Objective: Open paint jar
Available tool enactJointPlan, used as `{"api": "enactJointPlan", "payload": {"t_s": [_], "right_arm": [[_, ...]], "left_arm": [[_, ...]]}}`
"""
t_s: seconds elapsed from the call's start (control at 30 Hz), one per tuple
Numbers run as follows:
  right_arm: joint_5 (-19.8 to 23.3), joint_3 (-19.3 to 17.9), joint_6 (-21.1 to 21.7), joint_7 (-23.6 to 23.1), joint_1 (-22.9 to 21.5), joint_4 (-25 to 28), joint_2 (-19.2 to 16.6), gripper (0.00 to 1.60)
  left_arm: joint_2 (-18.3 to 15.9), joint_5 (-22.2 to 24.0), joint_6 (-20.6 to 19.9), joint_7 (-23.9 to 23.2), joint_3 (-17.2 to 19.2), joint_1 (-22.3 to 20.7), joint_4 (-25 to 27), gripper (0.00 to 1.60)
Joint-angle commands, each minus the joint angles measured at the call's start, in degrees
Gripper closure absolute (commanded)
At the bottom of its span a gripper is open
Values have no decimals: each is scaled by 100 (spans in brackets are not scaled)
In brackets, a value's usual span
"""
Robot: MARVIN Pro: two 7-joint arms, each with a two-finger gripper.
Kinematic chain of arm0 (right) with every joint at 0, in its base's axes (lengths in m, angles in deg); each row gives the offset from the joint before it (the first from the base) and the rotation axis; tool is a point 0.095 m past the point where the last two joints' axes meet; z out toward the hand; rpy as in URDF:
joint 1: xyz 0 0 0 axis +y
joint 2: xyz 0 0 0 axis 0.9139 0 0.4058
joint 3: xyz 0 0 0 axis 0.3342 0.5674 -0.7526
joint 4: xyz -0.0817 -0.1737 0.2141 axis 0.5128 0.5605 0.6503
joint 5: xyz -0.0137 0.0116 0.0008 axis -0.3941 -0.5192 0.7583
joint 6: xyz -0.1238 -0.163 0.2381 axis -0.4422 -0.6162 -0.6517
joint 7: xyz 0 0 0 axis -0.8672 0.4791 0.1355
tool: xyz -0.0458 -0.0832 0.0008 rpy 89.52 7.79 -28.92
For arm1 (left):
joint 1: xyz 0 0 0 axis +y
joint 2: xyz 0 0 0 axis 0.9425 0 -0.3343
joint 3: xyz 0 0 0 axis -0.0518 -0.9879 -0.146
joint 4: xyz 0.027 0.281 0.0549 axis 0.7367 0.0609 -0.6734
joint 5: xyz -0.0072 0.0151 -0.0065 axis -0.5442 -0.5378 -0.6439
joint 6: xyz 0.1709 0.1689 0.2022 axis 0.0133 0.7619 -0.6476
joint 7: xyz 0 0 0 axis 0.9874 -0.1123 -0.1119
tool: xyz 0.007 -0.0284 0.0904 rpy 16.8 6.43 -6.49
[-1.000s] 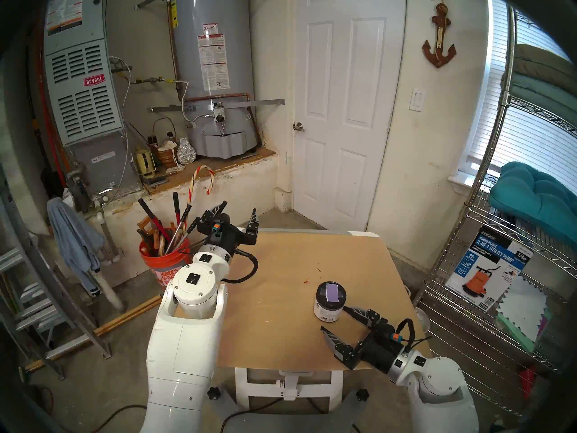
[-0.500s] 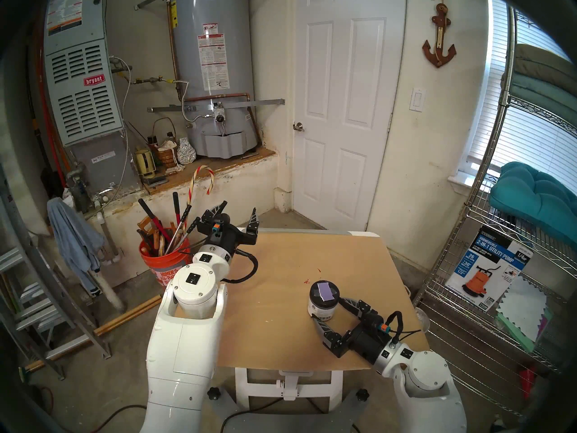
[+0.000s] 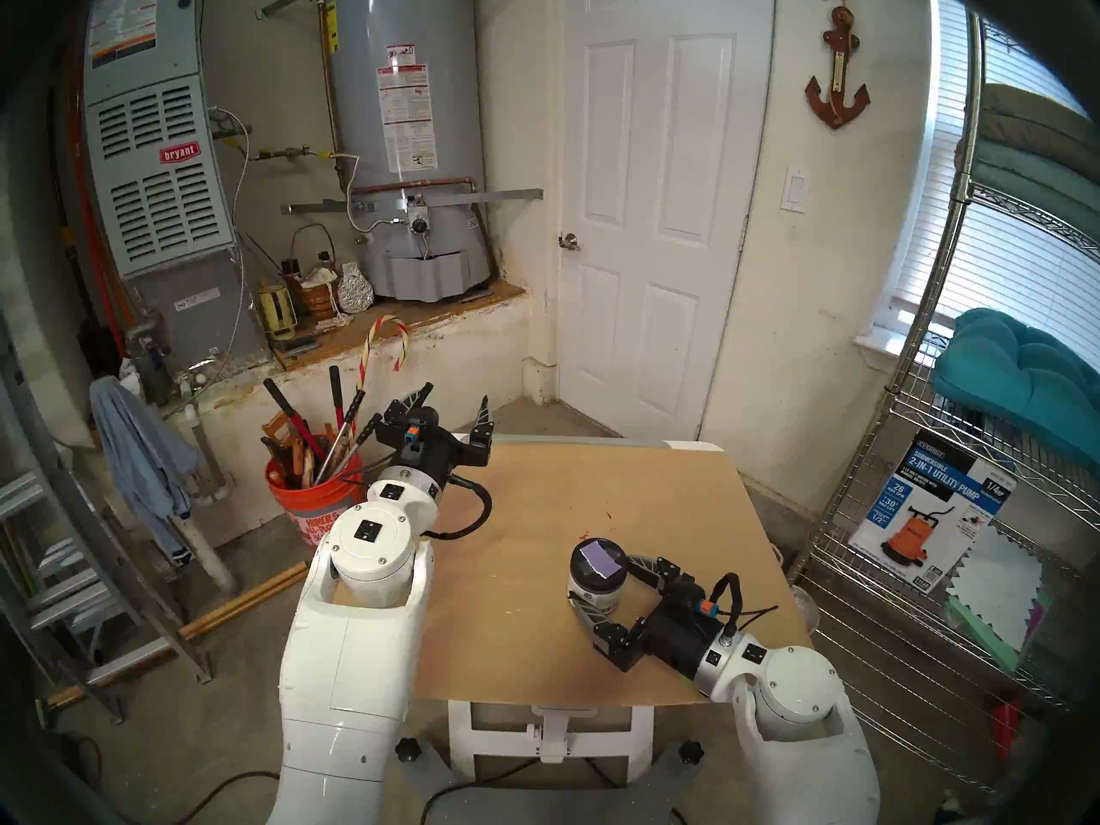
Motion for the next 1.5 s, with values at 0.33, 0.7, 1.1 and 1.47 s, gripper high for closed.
{"api": "enactJointPlan", "payload": {"t_s": [0.33,0.7,1.1,1.47], "right_arm": [[-139,286,-35,81,-519,-191,133,24],[-69,718,-76,461,-735,-404,59,31],[-50,964,-107,883,-1121,-702,40,33],[-116,831,-141,978,-1265,-850,67,23]], "left_arm": [[-7,-9,13,4,0,-53,126,0],[-7,-8,15,4,0,-54,124,0],[-7,-8,17,4,0,-54,122,0],[-7,-8,14,5,0,-53,125,0]]}}
